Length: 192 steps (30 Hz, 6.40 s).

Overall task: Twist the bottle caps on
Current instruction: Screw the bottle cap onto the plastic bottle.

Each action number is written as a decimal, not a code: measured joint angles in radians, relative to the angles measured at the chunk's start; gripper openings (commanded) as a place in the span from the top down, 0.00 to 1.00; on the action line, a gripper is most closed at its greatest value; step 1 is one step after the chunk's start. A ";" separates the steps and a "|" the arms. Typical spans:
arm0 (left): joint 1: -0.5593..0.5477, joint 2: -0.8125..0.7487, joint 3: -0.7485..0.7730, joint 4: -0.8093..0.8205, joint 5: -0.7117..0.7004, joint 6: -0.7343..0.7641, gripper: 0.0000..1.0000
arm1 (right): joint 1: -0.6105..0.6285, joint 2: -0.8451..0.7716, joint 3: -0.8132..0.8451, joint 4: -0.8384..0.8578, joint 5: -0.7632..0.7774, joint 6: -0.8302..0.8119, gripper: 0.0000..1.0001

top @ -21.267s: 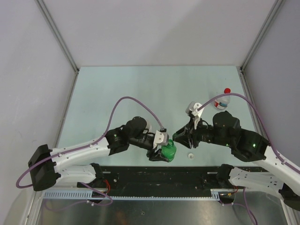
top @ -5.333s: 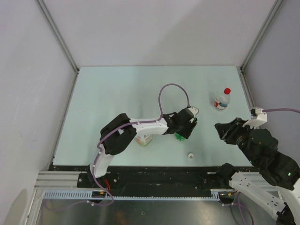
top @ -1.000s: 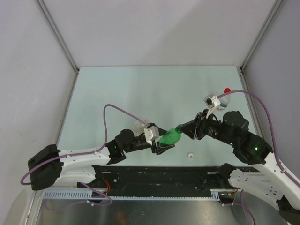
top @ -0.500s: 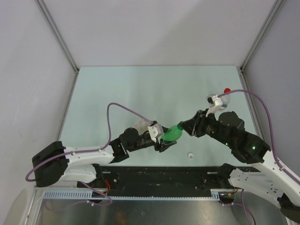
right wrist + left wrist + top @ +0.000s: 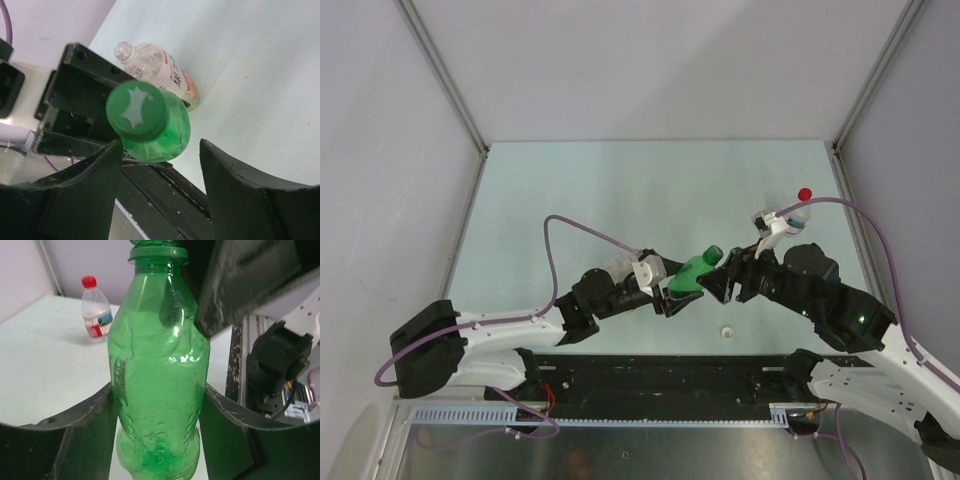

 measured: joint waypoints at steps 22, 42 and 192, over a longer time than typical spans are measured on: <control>0.104 -0.096 -0.161 0.192 0.512 -0.051 1.00 | 0.005 -0.236 -0.018 0.037 -0.531 -0.635 0.10; 0.105 -0.137 -0.231 0.211 0.628 -0.062 1.00 | 0.006 -0.079 -0.018 0.135 -0.757 -0.864 0.24; 0.094 -0.092 -0.039 -0.061 0.182 0.089 1.00 | 0.241 0.112 -0.009 0.139 0.254 -0.006 0.28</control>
